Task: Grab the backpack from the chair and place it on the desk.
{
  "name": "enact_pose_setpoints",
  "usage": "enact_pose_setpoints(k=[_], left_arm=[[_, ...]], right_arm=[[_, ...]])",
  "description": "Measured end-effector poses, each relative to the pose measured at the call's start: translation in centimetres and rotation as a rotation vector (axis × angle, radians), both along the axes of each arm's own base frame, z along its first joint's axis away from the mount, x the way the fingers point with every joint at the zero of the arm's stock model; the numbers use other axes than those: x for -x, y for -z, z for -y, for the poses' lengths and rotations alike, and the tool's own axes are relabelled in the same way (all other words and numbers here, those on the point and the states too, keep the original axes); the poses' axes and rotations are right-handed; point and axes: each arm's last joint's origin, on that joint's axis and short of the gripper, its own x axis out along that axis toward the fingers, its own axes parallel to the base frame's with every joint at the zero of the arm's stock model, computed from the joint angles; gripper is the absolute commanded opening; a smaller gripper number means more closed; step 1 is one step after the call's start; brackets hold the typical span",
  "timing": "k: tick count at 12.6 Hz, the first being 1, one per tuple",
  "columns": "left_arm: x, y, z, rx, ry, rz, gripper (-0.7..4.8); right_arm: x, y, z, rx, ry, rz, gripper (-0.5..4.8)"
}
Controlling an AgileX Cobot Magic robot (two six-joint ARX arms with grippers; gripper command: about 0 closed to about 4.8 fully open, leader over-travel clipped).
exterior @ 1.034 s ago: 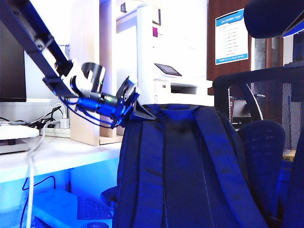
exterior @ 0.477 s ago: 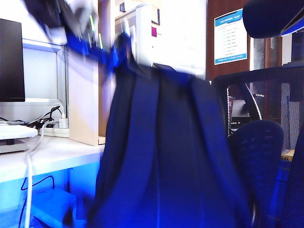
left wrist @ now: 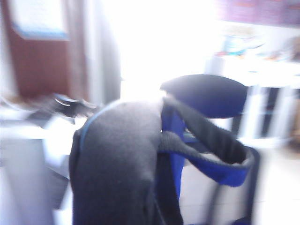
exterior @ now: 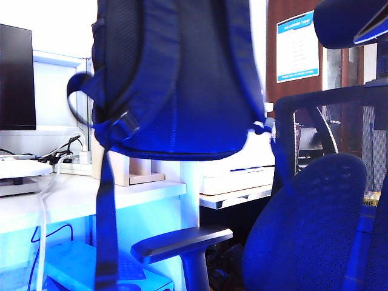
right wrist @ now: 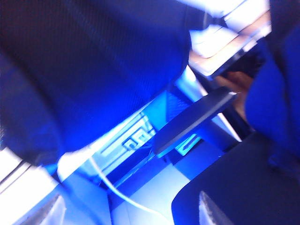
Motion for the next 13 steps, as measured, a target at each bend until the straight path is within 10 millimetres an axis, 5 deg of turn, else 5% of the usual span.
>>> enact_pose_setpoints(k=[2, 7, 11, 13], left_arm=[[1.6, -0.3, -1.3, -0.091, -0.172, 0.013, -0.05], [4.8, -2.8, -10.6, -0.098, -0.475, 0.069, -0.05], [6.0, -4.0, -17.1, -0.112, -0.694, 0.138, -0.05], [5.0, -4.1, -21.2, -0.114, -0.841, 0.208, -0.05]], right_arm=[[0.2, -0.2, 0.0, 0.001, -0.009, 0.017, 3.68], [0.2, -0.1, 0.0, 0.003, -0.014, 0.014, 3.68], [0.2, -0.1, -0.2, 0.004, -0.032, 0.016, 3.68], [0.2, -0.1, -0.2, 0.005, -0.033, 0.015, 3.68]])
